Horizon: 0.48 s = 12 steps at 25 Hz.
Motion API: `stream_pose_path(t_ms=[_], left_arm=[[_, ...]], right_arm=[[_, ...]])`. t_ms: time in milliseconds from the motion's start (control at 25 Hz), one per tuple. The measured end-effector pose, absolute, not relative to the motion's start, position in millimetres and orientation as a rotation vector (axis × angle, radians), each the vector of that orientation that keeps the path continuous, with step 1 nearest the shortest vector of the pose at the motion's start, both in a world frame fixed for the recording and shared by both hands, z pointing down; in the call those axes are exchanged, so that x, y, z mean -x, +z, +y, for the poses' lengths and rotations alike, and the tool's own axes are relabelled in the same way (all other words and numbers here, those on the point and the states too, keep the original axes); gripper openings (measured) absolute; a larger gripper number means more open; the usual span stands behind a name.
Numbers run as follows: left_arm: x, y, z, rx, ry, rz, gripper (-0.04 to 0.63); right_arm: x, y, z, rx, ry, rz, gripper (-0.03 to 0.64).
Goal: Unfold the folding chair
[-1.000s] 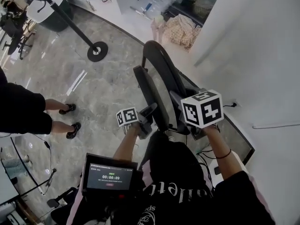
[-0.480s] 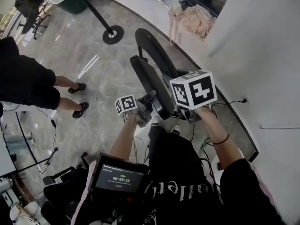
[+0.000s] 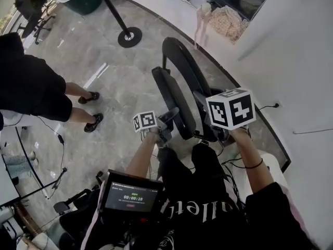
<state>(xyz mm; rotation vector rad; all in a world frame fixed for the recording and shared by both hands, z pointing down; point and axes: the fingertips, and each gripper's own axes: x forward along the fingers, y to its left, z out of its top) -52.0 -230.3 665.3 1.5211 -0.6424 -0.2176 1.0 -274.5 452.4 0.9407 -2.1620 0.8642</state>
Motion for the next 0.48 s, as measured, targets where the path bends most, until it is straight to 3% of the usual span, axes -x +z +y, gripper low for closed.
stream_pose_path(t_ms=[480], left_arm=[[169,668,-204,-1.668,-0.108,-0.466,0.077]], right_arm=[[66,467,-218,-1.245,1.089,-2.129,0.123]])
